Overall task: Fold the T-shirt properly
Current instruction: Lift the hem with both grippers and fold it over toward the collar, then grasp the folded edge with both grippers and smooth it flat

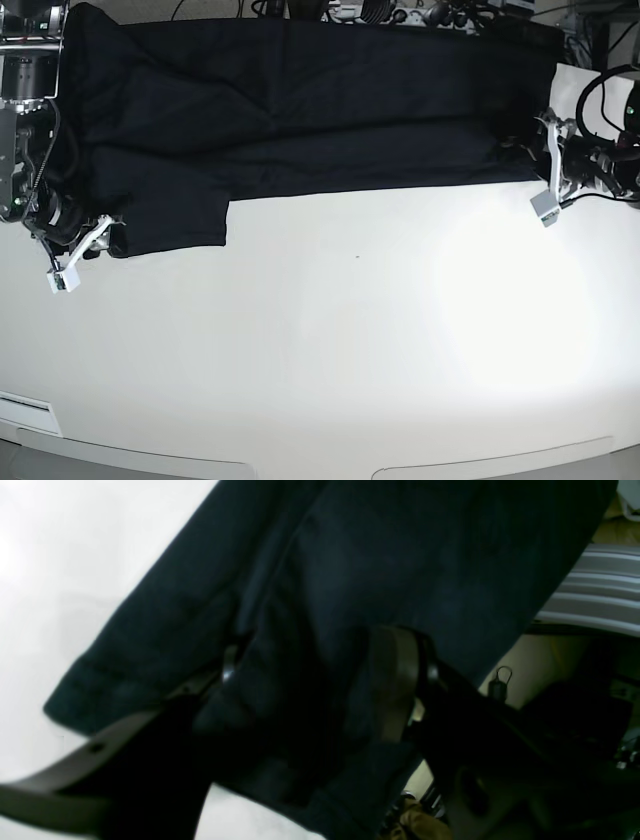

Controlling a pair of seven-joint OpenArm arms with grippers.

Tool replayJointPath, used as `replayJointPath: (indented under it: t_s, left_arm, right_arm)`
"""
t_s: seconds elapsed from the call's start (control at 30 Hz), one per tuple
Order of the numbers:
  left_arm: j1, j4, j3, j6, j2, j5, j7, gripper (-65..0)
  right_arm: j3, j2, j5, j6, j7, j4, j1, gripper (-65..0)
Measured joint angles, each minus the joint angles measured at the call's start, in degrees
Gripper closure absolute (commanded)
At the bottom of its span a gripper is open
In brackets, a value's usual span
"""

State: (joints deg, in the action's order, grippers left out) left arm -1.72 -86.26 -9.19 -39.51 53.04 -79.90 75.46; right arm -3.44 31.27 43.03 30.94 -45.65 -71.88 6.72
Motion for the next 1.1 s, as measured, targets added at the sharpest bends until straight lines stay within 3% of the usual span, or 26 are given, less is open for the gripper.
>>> replayJointPath:
  t_s: [0.1, 0.13, 0.2, 0.23, 0.4, 0.53, 0.6, 0.73, 1.1]
  left_arm:
    - [-0.02, 0.00, 0.00, -0.02, -0.17, 0.22, 0.00, -34.7]
    - [-0.02, 0.00, -0.02, 0.00, -0.22, 0.20, -0.02, -34.7]
    - [-0.02, 0.00, 0.00, 0.00, -0.15, 0.22, -0.02, -34.7]
    - [0.00, 0.00, -0.02, 0.00, -0.11, 0.20, -0.04, -34.7]
    - [0.00, 0.00, 0.00, -0.02, -0.20, 0.31, -2.21, -34.7]
    - [0.00, 0.00, -0.02, -0.02, -0.17, 0.44, -2.56, -34.7]
    - [-0.02, 0.00, -0.02, -0.02, -0.20, 0.42, -2.86, -34.7]
    - [0.00, -0.02, -0.02, -0.02, -0.17, 0.74, -3.04, -34.7]
    - [-0.02, -0.02, -0.02, -0.02, -0.17, 0.87, -3.06, -34.7]
  right_arm:
    - [0.02, -0.83, 7.43, 5.16, -1.46, 1.25, 0.00, -27.7]
    - [0.02, -0.81, 9.53, 6.27, -2.86, 1.22, 0.24, -21.6]
    - [0.09, -0.83, 12.90, 8.57, -7.04, 1.01, 0.96, -3.2]
    - [0.28, -0.85, 14.82, 8.50, -9.51, 0.61, 1.07, 0.0]
    - [0.33, -0.74, 25.66, 8.52, -16.79, -6.19, 2.01, 0.0]
    - [0.35, -0.52, 38.27, 8.94, -30.69, -15.85, 1.97, 0.0]
    - [0.39, -0.13, 40.57, 8.90, -35.67, -20.87, 1.86, 0.0]
    - [0.35, 3.23, 40.61, 9.03, -34.82, -28.35, -0.96, 0.0]
    - [0.46, 10.56, 40.35, 9.01, -35.52, -47.71, -21.20, 0.0]
